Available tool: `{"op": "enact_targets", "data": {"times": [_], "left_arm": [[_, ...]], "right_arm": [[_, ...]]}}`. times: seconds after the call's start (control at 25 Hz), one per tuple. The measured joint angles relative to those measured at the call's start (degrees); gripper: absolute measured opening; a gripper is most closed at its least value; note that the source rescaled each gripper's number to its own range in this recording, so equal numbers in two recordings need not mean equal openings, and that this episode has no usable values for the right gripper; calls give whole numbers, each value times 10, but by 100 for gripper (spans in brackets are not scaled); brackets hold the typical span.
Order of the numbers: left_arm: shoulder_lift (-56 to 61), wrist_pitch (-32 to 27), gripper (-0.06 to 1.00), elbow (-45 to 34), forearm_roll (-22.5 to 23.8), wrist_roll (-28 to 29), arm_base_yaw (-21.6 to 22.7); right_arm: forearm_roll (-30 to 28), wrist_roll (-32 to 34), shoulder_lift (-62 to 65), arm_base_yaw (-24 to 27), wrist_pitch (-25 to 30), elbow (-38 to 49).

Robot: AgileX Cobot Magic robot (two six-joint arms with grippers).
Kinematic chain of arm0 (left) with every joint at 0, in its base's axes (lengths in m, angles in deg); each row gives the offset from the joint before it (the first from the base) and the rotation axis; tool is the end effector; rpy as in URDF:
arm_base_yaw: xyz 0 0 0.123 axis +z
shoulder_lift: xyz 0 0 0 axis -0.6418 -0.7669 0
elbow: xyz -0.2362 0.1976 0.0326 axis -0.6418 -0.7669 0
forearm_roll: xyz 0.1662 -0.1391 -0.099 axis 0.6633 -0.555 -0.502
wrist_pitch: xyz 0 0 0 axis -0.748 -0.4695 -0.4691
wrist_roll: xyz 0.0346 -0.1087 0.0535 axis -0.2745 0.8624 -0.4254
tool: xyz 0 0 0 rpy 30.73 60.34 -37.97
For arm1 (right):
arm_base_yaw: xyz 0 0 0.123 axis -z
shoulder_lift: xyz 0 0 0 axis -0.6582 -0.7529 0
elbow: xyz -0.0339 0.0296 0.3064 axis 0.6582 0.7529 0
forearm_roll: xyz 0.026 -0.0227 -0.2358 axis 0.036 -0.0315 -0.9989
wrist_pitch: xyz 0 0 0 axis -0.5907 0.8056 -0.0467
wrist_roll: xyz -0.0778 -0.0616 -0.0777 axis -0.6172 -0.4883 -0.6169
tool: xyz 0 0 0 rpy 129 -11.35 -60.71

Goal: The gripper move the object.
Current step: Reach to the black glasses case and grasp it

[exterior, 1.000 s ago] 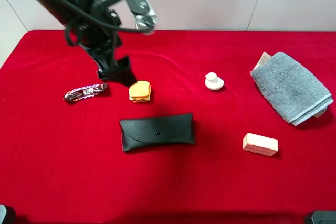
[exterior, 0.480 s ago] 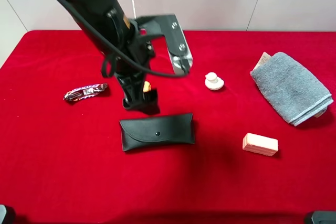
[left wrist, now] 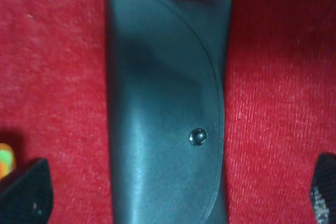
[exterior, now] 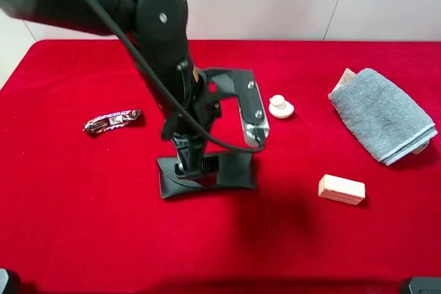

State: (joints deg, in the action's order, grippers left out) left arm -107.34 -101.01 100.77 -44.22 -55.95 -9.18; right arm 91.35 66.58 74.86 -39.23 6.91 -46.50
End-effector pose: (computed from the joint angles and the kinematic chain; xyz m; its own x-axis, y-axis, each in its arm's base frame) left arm 0.2253 -0.2835 0.1640 -0.1254 0.9460 -0.2989 0.9879 0.1468 0.0500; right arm -0.0111 0.0264 0.2606 -0.3990 -0.0741 -0.9140 -0.1917 0.9814 0.0041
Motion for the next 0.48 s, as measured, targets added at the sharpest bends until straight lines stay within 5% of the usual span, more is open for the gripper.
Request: {"op": "enact_targets", "data": {"times": [0.48], "left_arm": [[-78,9,100,7,0,0,-1]], "right_arm": [[1,0,0,0,0,0]]}}
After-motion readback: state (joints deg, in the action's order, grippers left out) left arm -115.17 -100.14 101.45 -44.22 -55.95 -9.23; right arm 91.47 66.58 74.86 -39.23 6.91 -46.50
